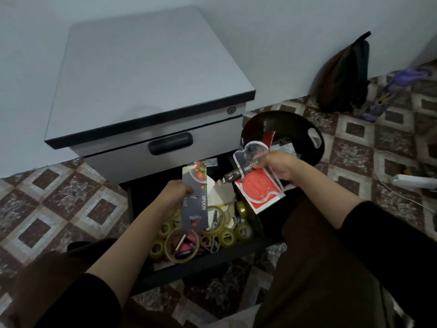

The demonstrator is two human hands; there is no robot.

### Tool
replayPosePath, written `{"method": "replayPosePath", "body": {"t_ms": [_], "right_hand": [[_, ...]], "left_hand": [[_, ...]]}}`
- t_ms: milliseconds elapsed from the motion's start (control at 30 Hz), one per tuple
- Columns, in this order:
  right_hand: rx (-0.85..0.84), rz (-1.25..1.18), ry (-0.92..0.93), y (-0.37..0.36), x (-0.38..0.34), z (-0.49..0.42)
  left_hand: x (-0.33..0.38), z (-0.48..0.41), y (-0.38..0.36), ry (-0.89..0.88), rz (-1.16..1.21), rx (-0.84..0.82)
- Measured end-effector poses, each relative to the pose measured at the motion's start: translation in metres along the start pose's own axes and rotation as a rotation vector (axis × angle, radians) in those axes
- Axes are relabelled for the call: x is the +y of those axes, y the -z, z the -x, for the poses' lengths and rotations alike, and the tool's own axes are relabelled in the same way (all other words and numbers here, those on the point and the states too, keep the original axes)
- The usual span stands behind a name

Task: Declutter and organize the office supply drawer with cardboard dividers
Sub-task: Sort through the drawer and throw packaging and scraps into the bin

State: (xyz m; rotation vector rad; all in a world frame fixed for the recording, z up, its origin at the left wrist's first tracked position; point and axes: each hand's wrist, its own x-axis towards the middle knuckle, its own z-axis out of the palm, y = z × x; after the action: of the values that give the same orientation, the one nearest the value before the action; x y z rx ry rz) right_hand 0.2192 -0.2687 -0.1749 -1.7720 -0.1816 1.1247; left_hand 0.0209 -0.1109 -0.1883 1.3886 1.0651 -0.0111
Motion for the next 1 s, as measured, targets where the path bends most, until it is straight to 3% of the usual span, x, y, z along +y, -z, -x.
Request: {"method": "replayPosePath", "body": {"t_ms": [233, 467, 733, 1000], "right_hand": [[0.252, -0.063, 0.06, 0.072, -0.022, -0.003], [0.602, -0.181, 0.163, 0.142, -0.027, -0.021], [0.641, -0.246, 0.095, 0.176, -0.012, -0.04], [0.558, -0.258, 0.112, 0.171, -0.003, -0.077]], "left_hand": [[0.049, -0.014, -0.062, -0.064, 0.0, -0.119], [0.081, -0.043, -0.121, -0.067, -0.077, -0.097], [0.097, -0.086, -0.168, -0.013, -0.071, -0.11], [0.117, -0.122, -0.19, 0.0, -0.086, -0.119]]}}
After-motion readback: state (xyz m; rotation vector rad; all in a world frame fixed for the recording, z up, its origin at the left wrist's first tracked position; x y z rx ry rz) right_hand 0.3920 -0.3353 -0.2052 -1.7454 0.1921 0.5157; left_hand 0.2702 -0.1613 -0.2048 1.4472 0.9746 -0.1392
